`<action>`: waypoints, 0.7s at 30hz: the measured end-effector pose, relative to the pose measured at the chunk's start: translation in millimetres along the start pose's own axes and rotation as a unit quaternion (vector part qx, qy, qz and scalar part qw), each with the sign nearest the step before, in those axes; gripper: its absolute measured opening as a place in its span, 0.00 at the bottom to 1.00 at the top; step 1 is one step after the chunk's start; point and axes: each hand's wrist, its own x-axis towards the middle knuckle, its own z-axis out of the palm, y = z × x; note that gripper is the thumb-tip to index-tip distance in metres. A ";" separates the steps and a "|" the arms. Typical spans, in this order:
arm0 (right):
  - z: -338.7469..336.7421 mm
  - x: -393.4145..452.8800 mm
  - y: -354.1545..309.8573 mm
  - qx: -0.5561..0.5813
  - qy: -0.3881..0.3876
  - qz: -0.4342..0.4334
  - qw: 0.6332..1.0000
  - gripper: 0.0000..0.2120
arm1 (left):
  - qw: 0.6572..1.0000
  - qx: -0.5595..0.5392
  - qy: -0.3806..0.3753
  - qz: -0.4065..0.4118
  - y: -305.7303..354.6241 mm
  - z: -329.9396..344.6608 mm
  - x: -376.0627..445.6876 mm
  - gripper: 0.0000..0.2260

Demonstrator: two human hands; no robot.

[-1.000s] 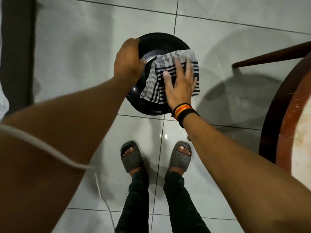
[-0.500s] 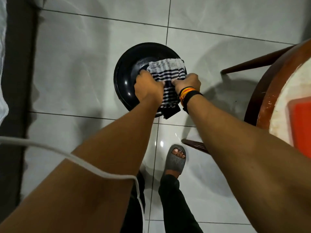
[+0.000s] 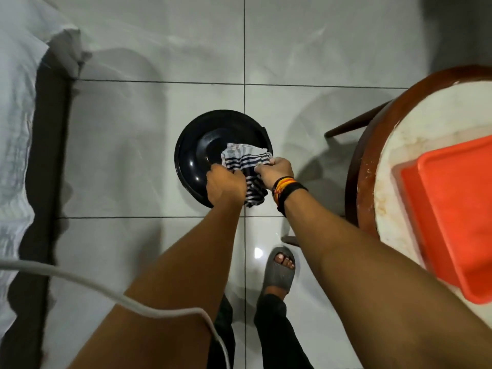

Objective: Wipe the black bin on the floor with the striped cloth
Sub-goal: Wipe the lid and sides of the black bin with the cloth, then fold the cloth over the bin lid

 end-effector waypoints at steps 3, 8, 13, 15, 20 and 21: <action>2.0 9.1 0.4 -0.032 0.038 -0.012 0.999 0.13 | 0.999 0.038 0.024 0.014 -2.7 9.9 5.9 0.20; 18.0 13.6 20.5 -0.069 0.037 -0.004 0.997 0.20 | 0.988 0.130 0.061 0.048 -13.4 22.9 15.2 0.23; 20.2 11.0 21.4 -0.044 0.040 0.000 0.998 0.20 | 0.993 0.064 0.034 0.091 -16.3 16.5 23.7 0.10; 12.5 2.9 16.2 0.007 0.027 0.001 1.000 0.17 | 0.992 0.012 0.017 0.124 -11.5 3.0 19.6 0.09; -35.4 -42.8 -3.8 0.118 0.026 -0.055 0.991 0.05 | 0.970 -0.107 -0.103 0.194 14.0 -34.7 -13.9 0.05; -53.2 -57.6 -11.3 0.138 0.034 -0.072 0.987 0.06 | 0.964 -0.131 -0.129 0.194 27.2 -40.8 -27.9 0.05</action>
